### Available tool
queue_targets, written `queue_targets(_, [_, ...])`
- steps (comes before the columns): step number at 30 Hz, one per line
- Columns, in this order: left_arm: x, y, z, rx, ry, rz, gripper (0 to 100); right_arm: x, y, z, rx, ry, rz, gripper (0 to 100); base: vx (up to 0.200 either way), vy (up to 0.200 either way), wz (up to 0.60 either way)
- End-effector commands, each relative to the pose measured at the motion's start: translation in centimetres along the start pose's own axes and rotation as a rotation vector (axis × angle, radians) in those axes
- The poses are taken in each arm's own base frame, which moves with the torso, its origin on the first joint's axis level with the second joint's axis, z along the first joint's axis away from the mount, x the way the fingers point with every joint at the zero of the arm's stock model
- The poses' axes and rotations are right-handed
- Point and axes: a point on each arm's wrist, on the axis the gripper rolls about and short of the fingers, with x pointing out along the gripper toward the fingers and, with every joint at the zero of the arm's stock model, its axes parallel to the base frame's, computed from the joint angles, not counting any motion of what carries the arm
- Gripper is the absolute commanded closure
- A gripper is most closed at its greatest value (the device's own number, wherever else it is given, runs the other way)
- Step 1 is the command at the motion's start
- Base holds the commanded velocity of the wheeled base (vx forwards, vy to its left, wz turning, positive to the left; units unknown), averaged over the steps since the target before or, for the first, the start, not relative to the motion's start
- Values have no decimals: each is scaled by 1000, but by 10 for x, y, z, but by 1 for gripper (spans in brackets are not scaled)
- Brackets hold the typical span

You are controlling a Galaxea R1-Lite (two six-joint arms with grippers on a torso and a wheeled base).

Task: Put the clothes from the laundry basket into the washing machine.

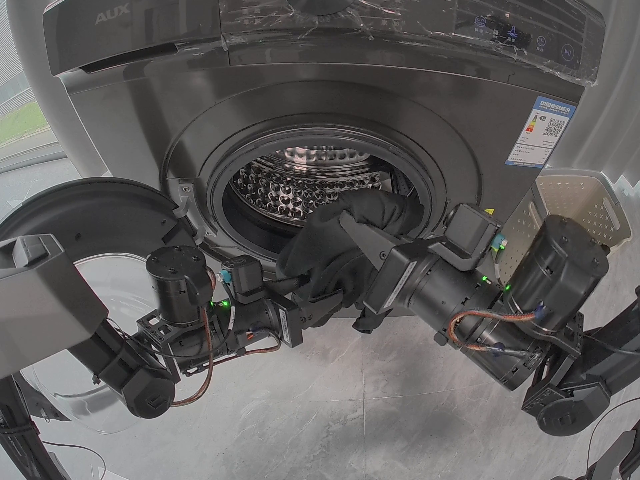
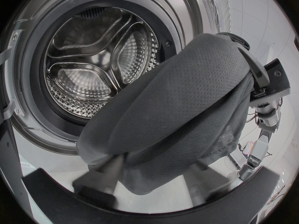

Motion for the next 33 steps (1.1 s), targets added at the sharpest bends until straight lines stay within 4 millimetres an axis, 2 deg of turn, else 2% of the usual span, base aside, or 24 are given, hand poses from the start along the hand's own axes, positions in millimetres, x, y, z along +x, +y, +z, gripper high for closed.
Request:
queue_targets(1, [0, -6, -1, 1, 5, -18, 100, -2, -1, -1, -1, 6, -2, 100, 0, 0, 0])
queue_targets(4, [-3, -13, 1, 5, 0, -33, 100, -2, -2, -2, -3, 11, -7, 100, 0, 0, 0])
queue_targets(9, [-22, -29, 9, 10, -13, -59, 100, -2, -4, -2, -4, 10, -13, 100, 0, 0, 0])
queue_targets(13, [-52, -45, 16, 20, -25, -88, 100, -5, -10, -4, -15, 26, -32, 100, 0, 0, 0])
queue_targets(14, [-52, -45, 16, 20, -25, -88, 100, -5, -10, -4, -15, 26, -32, 100, 0, 0, 0])
queue_targets(15, [-66, -52, 19, 24, -36, -99, 100, -6, -15, -7, -18, 37, -46, 100, 0, 0, 0])
queue_targets(17, [-79, -56, 22, 28, -49, -110, 100, -9, -18, -10, -24, 54, -57, 100, 0, 0, 0])
queue_targets(18, [-79, -56, 22, 28, -49, -110, 100, -9, -18, -10, -24, 54, -57, 100, 0, 0, 0])
queue_targets(19, [-91, -60, 26, 34, -66, -121, 100, -13, -21, -15, -28, 78, -66, 100, 0, 0, 0])
queue_targets(20, [-91, -60, 26, 34, -66, -121, 100, -13, -21, -15, -28, 78, -66, 100, 0, 0, 0])
queue_targets(26, [-128, -69, 43, 49, -163, -141, 100, -36, -34, -32, -52, 183, -101, 100, 0, 0, 0])
queue_targets(33, [-164, -71, 52, 66, -255, -112, 100, -53, -34, -44, -55, 241, -81, 100, 0, 0, 0])
